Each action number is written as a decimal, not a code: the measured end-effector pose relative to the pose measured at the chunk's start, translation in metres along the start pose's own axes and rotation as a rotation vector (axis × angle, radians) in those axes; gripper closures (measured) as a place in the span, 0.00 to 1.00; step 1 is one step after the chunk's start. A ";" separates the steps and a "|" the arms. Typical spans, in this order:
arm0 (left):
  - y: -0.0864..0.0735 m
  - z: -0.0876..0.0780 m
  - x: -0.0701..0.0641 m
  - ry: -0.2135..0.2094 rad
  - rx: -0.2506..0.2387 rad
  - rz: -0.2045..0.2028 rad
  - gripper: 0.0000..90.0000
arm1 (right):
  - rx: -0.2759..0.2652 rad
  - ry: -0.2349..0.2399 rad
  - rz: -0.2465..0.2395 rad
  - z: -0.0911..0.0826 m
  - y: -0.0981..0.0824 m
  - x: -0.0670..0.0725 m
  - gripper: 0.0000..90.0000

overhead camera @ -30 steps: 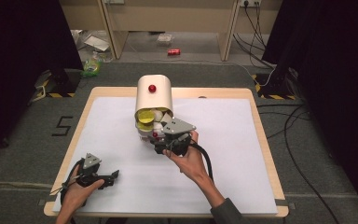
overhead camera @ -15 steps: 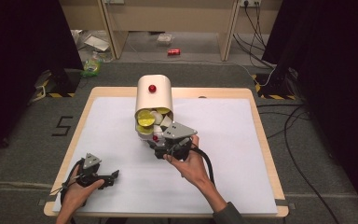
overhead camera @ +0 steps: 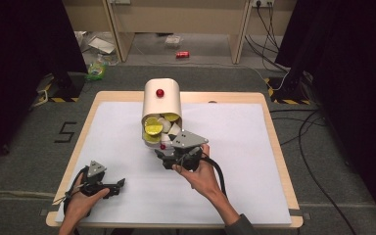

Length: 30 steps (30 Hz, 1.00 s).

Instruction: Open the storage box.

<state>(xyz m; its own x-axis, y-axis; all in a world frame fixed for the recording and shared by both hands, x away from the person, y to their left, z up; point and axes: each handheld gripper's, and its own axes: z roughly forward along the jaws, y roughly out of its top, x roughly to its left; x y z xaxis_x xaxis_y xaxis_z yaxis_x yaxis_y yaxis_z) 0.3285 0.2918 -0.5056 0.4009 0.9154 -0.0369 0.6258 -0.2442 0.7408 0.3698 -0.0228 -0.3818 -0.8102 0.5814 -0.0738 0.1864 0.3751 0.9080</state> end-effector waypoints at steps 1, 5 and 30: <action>0.000 0.000 0.000 0.000 0.000 0.000 0.09 | 0.000 0.000 0.000 0.000 0.000 0.000 0.39; 0.000 0.000 0.000 0.000 0.000 0.000 0.09 | -0.003 0.002 -0.005 -0.001 -0.001 0.001 0.39; 0.000 0.000 0.000 0.000 0.000 0.000 0.09 | 0.018 0.018 -0.015 -0.009 -0.008 0.013 0.39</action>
<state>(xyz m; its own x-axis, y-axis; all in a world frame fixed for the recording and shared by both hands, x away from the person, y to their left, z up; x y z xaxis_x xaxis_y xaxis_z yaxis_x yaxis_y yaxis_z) 0.3285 0.2917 -0.5056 0.4008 0.9154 -0.0368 0.6257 -0.2442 0.7409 0.3530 -0.0245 -0.3864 -0.8227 0.5627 -0.0803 0.1835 0.3967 0.8994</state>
